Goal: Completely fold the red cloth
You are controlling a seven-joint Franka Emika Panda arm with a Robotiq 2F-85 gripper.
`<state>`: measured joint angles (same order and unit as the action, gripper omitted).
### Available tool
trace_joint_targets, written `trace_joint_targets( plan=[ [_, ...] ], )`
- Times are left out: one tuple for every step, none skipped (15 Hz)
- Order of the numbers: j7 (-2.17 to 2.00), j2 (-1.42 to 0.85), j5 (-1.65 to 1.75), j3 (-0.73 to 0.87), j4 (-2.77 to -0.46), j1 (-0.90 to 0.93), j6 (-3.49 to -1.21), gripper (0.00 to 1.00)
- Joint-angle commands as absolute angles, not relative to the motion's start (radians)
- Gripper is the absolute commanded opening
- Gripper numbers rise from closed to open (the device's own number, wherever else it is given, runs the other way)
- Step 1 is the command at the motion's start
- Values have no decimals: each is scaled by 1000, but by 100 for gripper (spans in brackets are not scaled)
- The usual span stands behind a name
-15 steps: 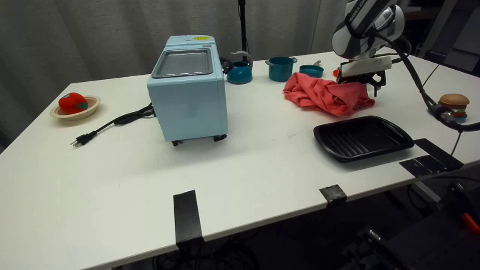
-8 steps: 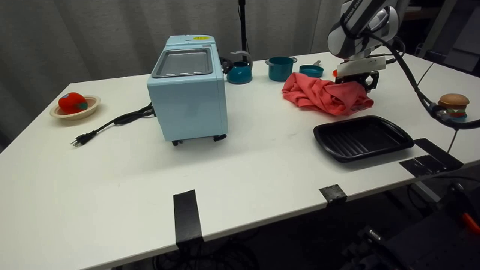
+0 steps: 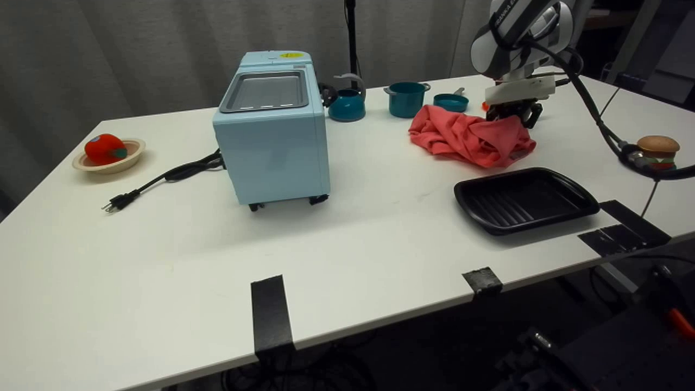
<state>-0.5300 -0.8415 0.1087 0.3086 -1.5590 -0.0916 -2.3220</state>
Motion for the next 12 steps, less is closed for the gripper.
trace_joint_targets(
  plan=[
    [-495, -800, 112, 314, -1547, -81, -2253, 0],
    [-492, -785, 127, 321, -1550, -73, -2241, 0],
    [-491, -765, 146, 330, -1550, -61, -2217, 0],
    [-494, -748, 166, 337, -1551, -51, -2203, 0],
    [-506, -727, 196, 349, -1551, -34, -2184, 0],
    [-513, -711, 226, 356, -1548, -21, -2172, 0],
    [-506, -695, 255, 356, -1539, -9, -2144, 0],
    [-500, -681, 280, 351, -1528, 2, -2116, 0],
    [-485, -667, 301, 340, -1520, 9, -2088, 0],
    [-470, -655, 321, 327, -1508, 21, -2049, 0],
    [-458, -650, 340, 314, -1495, 33, -2018, 0],
    [-453, -648, 357, 303, -1483, 45, -2000, 0]
  ],
)
